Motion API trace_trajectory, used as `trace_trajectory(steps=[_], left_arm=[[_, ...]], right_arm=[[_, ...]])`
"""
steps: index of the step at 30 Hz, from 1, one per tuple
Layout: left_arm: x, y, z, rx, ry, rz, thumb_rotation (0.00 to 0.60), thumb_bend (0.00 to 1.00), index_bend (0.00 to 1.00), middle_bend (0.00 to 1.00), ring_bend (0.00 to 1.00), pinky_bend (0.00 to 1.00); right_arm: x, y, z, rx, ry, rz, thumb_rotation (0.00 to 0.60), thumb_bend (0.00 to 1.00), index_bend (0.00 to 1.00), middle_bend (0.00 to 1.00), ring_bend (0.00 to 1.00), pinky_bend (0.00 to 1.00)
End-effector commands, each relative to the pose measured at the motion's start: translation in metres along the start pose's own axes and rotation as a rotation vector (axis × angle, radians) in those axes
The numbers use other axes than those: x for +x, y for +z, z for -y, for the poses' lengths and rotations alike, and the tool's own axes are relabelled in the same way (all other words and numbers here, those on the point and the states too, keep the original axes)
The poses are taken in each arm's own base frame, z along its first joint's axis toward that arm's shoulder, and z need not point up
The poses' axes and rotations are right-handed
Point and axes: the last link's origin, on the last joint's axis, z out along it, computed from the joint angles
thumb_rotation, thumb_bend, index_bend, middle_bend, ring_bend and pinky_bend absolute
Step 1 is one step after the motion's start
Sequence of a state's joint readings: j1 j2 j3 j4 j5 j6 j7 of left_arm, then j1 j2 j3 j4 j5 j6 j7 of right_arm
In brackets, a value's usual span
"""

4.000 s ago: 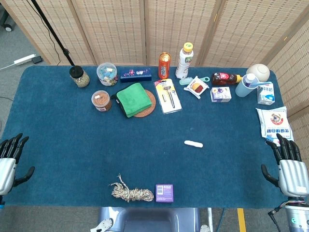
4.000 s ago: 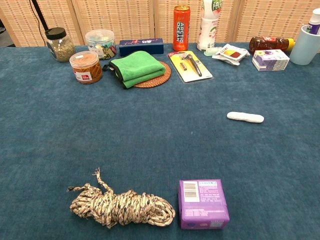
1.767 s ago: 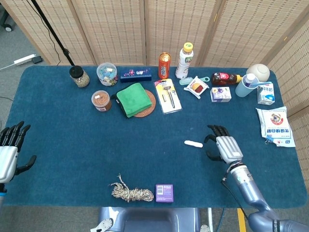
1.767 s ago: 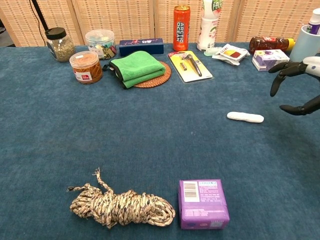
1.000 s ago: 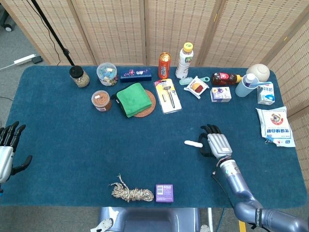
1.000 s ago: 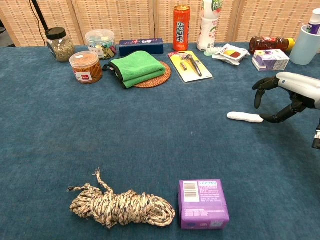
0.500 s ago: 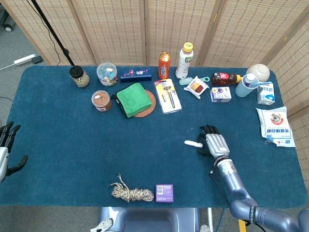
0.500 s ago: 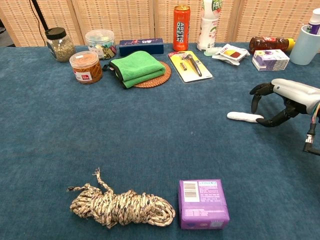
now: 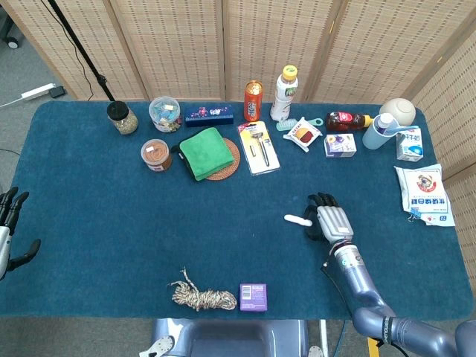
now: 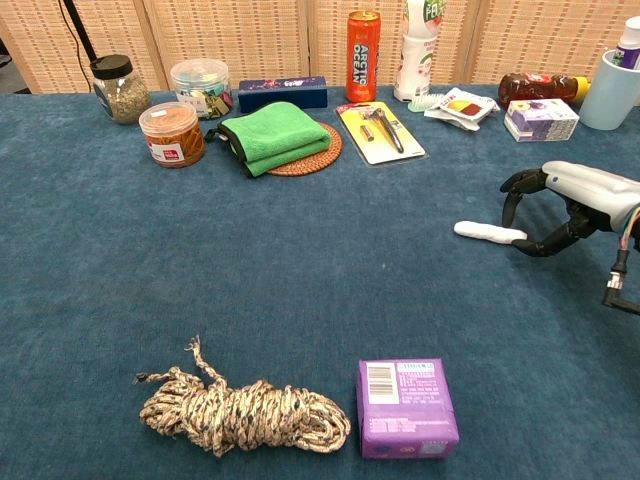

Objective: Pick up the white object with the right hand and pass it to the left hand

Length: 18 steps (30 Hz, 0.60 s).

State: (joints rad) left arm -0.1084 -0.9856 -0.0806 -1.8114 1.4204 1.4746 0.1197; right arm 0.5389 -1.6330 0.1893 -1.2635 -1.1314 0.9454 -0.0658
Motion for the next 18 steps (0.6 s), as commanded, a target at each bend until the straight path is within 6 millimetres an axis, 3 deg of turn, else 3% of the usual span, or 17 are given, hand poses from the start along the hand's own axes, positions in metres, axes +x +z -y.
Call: trace_trajectory(steps=[1,11,18], left_arm=[[-0.0001,0.0002,-0.0001,-0.002,0.000,0.000,0.600,0.29,0.06,0.00,0.00,0.00],[0.0007,-0.0011,0.0043,0.008,-0.001,-0.003,0.600,0.29,0.06,0.00,0.00,0.00],[0.0012,-0.0015,0.0054,0.010,-0.002,-0.006,0.600,0.29,0.06,0.00,0.00,0.00]], right_arm=[[-0.0002,-0.0004,0.0027,0.004,0.000,-0.002,0.600,0.40,0.41,0.13,0.00,0.00],[-0.0044,0.0039,0.0058,-0.008,-0.004,0.000,0.600,0.40,0.38,0.13,0.00,0.00],[-0.0055,0.0083,0.0054,-0.012,0.002,-0.014,0.600,0.40,0.46,0.18,0.02,0.00]])
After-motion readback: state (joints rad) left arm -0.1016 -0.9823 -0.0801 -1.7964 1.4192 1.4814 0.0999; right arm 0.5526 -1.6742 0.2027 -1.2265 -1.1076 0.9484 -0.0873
